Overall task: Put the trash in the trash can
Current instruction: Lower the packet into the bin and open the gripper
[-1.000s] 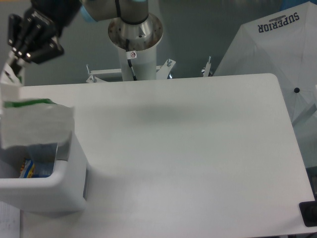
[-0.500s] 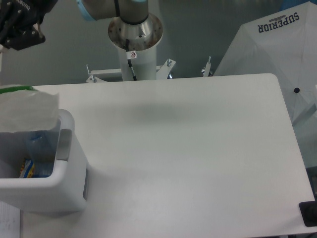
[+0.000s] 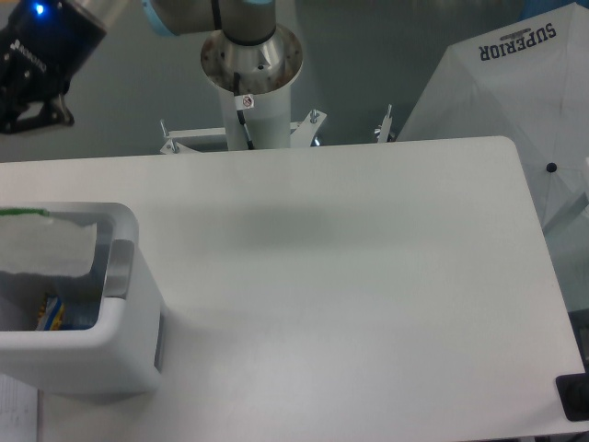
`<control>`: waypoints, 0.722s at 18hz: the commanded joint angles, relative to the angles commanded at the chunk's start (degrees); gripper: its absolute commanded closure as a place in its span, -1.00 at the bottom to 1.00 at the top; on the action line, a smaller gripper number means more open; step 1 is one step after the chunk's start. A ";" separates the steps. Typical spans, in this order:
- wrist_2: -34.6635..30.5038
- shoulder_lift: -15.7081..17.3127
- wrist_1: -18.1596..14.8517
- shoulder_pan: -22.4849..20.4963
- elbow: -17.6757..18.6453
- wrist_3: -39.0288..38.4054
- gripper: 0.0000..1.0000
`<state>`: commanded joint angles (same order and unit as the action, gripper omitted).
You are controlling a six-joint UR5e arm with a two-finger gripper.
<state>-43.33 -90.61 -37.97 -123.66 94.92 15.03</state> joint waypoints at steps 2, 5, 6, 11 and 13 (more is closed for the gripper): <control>0.00 -0.96 0.00 0.00 -0.09 0.00 1.00; -0.26 -2.98 0.00 0.00 0.00 0.00 1.00; -1.57 -3.86 0.00 0.00 0.00 0.09 1.00; -4.22 -5.71 0.00 0.00 0.09 0.88 1.00; -5.35 -6.59 0.00 0.09 0.26 0.88 1.00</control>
<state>-48.68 -97.20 -37.97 -123.57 95.18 15.91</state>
